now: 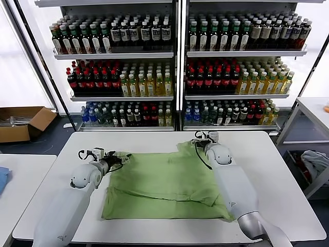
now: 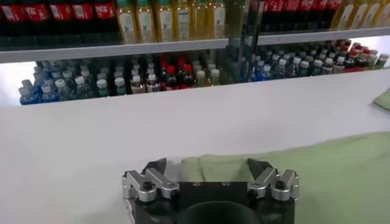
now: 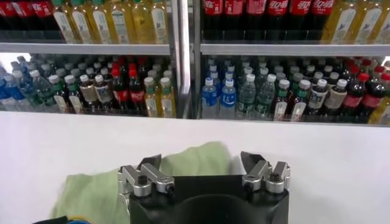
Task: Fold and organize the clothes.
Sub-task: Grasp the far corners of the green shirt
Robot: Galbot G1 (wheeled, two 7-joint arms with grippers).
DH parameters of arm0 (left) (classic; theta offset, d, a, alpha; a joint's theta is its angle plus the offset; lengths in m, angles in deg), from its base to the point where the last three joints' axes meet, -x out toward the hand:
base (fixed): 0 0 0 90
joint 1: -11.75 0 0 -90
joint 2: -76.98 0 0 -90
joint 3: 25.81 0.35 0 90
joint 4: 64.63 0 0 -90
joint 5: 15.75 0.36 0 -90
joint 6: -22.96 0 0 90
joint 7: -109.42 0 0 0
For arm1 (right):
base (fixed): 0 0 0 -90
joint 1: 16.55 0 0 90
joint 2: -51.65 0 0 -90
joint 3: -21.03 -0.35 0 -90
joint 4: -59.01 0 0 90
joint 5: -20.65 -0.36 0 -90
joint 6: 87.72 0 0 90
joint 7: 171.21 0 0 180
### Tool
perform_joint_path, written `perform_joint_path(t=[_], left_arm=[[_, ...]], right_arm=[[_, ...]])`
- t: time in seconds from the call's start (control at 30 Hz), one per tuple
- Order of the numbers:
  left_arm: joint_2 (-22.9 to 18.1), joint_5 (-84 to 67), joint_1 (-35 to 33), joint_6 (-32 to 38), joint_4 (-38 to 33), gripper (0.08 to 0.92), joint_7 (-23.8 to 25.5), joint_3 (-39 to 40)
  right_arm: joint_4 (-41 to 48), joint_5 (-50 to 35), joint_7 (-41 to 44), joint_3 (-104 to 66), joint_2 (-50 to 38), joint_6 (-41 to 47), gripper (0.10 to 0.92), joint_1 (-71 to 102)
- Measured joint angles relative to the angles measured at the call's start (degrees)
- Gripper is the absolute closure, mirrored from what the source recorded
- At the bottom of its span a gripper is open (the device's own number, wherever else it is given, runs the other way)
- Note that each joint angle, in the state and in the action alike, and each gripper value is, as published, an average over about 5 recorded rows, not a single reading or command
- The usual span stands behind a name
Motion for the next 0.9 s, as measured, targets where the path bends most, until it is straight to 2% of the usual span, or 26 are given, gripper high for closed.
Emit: perform_joint_path(t=[0.1, 0.2, 0.8, 0.9], left_arm=[[-0.19, 0.01, -0.22, 0.2, 0.2, 0.251, 0.04, -0.13], [-0.42, 0.04, -0.57, 0.34, 0.21, 0.338, 0.08, -0.29], [-0.24, 0.08, -3.33, 0.68, -2.03, 0.853, 0.61, -0.9], [-0.48, -0.02, -3.42, 1.18, -2.29, 0.903, 0.46, -1.17]], right_arm=[[-0.02, 0.23, 0.0, -0.03, 0.01, -0.09, 0.208, 0.35], [-0.16, 0.36, 0.0, 0.0, -0.04, -0.15, 0.258, 0.61], [-2.5, -0.24, -1.8, 0.29, -0.51, 0.85, 0.774, 2.65], [-3.19, -0.35, -1.9, 0.31, -0.77, 0.9, 0.851, 3.07]])
